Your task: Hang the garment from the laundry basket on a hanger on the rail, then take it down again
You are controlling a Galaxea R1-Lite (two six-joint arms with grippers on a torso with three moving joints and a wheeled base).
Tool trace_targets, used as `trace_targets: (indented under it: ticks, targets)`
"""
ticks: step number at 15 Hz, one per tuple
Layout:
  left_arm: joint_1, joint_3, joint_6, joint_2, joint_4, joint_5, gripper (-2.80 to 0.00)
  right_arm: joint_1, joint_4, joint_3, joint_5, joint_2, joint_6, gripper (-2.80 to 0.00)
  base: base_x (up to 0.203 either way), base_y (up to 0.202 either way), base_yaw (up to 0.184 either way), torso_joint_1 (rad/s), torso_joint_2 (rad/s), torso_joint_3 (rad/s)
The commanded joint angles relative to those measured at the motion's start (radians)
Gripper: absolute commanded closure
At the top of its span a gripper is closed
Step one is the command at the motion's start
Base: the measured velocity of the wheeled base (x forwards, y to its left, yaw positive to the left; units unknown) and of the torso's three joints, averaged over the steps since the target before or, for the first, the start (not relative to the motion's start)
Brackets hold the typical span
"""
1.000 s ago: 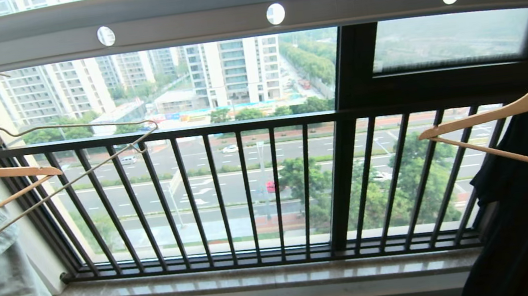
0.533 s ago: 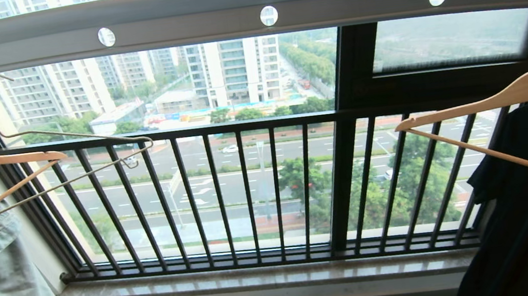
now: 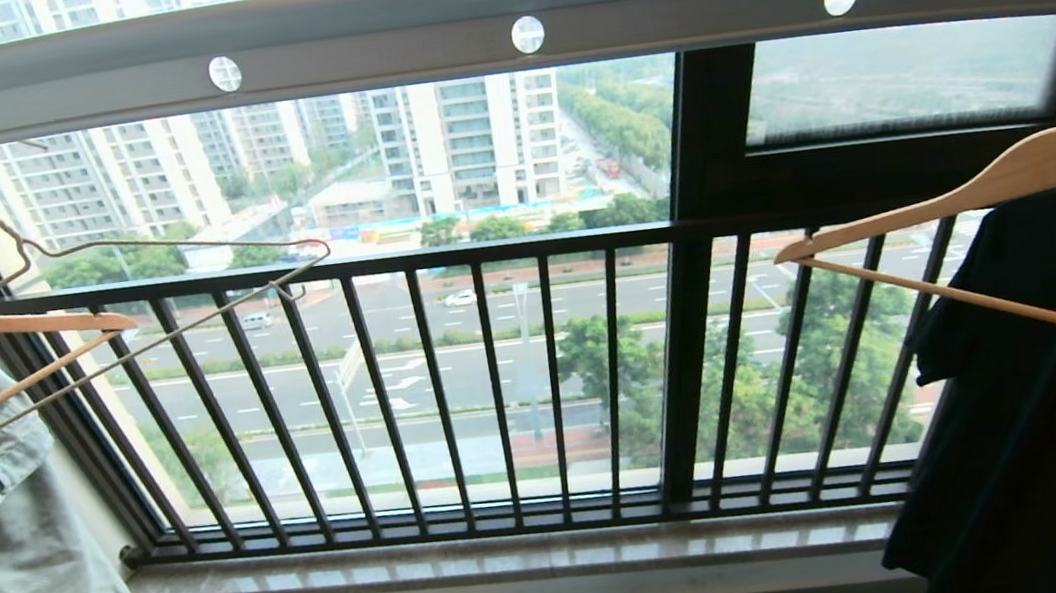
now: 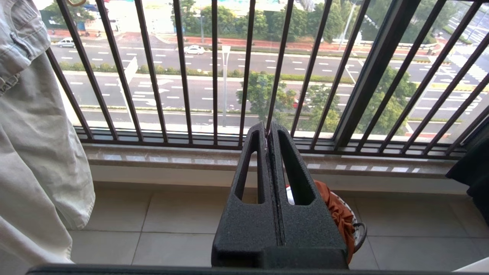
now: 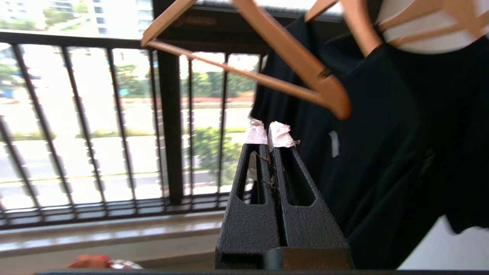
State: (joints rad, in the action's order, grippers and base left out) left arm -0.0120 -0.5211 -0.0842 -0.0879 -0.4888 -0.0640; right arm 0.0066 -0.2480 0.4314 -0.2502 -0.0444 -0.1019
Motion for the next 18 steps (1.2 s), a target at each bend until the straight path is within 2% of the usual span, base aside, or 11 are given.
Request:
trace_targets:
  ticks: [1, 2, 4, 8, 11, 13, 18]
  targets:
    - [0.001, 0.159, 0.023, 0.072, 0.082, 0.012, 0.0, 0.002, 0.003, -0.117, 0.104, 0.044, 0.098, 0.0, 0.0, 0.0, 0.0, 0.0, 0.0, 0.0]
    - [0.001, 0.218, 0.042, 0.08, 0.129, 0.032, 0.0, 0.003, 0.005, -0.16, 0.148, 0.044, 0.1, 0.0, 0.0, 0.0, 0.0, 0.0, 0.0, 0.0]
    - [0.001, 0.306, 0.078, 0.085, 0.225, 0.072, 0.0, 0.003, 0.046, -0.232, 0.176, 0.044, 0.068, 0.0, 0.0, 0.0, 0.0, 0.0, 0.0, 0.0]
    - [0.001, 0.44, 0.187, 0.086, 0.356, 0.086, 0.0, 0.003, 0.263, -0.408, 0.23, 0.044, -0.019, 0.0, 0.0, 0.0, 0.0, 0.0, 0.0, 0.0]
    - [0.001, 0.462, 0.192, 0.086, 0.362, 0.076, 0.0, 0.003, 0.244, -0.431, 0.27, 0.044, -0.033, 0.0, 0.0, 0.0, 0.0, 0.0, 0.0, 0.0]
    - [0.001, 0.478, 0.164, 0.086, 0.365, 0.047, 0.0, 0.003, 0.239, -0.431, 0.282, 0.044, -0.009, 0.0, 0.0, 0.0, 0.0, 0.0, 0.0, 0.0]
    - [0.001, 0.478, 0.14, 0.086, 0.365, 0.044, 0.0, 0.004, 0.239, -0.43, 0.282, 0.044, 0.027, 0.0, 0.0, 0.0, 0.0, 0.0, 0.0, 0.0]
